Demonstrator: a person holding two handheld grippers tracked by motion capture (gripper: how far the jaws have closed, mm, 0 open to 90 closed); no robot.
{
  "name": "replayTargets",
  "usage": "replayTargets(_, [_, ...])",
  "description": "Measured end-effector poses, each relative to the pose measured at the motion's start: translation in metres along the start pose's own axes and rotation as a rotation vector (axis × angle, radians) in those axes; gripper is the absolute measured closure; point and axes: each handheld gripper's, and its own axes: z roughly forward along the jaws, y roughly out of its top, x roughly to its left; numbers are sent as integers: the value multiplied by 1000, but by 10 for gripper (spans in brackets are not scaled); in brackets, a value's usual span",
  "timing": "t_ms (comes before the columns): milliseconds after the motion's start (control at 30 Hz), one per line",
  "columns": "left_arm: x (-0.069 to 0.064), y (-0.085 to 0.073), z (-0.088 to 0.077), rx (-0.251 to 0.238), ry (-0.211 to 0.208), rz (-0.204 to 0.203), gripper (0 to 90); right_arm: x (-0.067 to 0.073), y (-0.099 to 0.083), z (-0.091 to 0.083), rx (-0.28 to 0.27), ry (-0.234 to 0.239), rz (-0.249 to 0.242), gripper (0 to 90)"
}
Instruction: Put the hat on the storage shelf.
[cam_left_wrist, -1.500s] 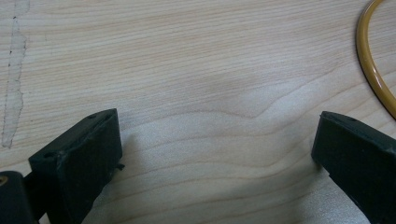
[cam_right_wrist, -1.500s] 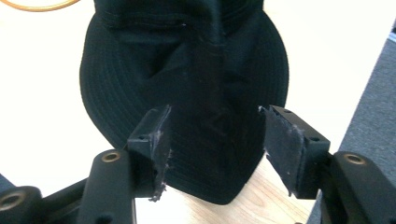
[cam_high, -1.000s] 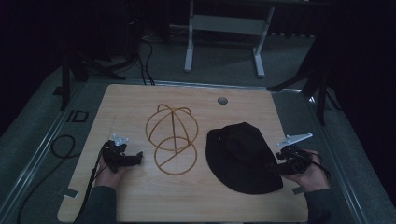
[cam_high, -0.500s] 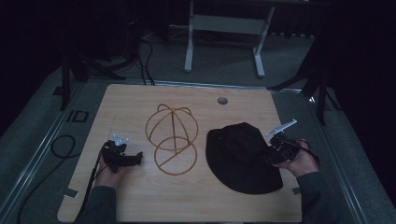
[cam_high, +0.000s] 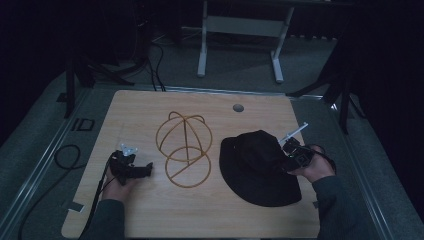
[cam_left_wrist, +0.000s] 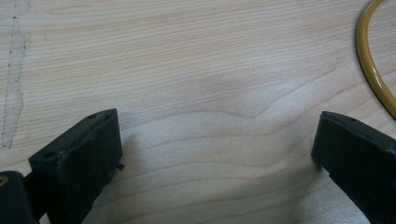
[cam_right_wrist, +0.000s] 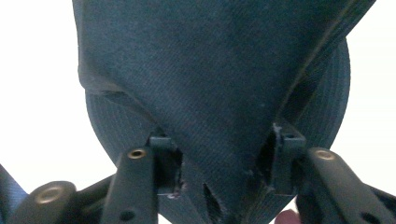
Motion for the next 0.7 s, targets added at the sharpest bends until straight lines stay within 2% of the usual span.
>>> replayTargets(433, [0, 0, 0, 0, 0, 0, 20, 1, 6, 1, 40, 8, -25, 800])
replayTargets(700, [0, 0, 0, -2, 0, -2, 20, 4, 7, -2, 34, 7, -39, 828])
